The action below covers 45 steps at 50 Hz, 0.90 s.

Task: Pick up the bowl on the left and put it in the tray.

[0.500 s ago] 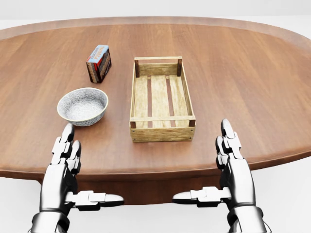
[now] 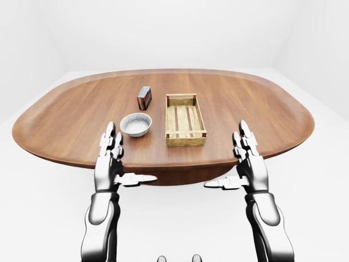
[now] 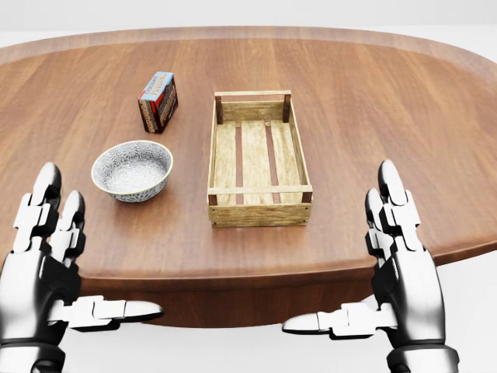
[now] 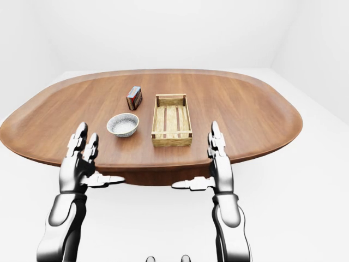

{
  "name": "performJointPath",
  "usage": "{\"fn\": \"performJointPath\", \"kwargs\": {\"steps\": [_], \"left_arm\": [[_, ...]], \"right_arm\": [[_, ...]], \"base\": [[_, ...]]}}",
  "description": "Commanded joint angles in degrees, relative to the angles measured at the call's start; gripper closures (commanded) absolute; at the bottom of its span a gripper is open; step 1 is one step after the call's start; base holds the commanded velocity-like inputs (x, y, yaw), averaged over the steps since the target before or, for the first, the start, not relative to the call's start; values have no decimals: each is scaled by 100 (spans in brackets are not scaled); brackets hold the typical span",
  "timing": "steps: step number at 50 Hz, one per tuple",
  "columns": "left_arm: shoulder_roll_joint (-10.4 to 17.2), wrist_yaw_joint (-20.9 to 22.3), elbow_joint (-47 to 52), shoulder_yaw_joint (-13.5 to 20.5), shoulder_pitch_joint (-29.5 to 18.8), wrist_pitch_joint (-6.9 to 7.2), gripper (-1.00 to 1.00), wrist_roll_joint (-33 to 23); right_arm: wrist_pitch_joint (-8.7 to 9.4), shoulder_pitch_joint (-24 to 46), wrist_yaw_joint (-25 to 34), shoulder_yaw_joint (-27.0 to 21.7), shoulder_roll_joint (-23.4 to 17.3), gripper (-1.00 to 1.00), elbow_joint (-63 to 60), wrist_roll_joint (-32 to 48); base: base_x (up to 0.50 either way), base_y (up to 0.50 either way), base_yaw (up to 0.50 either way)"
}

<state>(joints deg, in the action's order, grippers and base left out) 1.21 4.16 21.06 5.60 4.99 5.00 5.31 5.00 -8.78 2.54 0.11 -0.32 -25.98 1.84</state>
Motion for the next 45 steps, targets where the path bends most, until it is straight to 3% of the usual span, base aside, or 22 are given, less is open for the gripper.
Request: {"fn": "performJointPath", "kwargs": {"steps": [1, 8, 29, 45], "left_arm": [[92, 35, 840, 544, -83, 0, -100, 491], [146, 11, 1216, 851, -133, 0, -100, 774], [129, -6, 1572, 979, -90, 0, -100, 839], [110, 23, 1554, 944, -57, 0, -100, 753]], "right_arm": [[0, -199, 18, 115, 6, -100, -621, 135], [0, -298, 18, 203, 0, -100, -935, 217], [0, -597, 67, 510, -87, -100, -2108, 523], [0, -621, 100, 543, -85, -100, -2122, 386]], "base": [[0, 0, 0], [0, 0, 0], [0, 1, 0], [0, 50, 0]]}}
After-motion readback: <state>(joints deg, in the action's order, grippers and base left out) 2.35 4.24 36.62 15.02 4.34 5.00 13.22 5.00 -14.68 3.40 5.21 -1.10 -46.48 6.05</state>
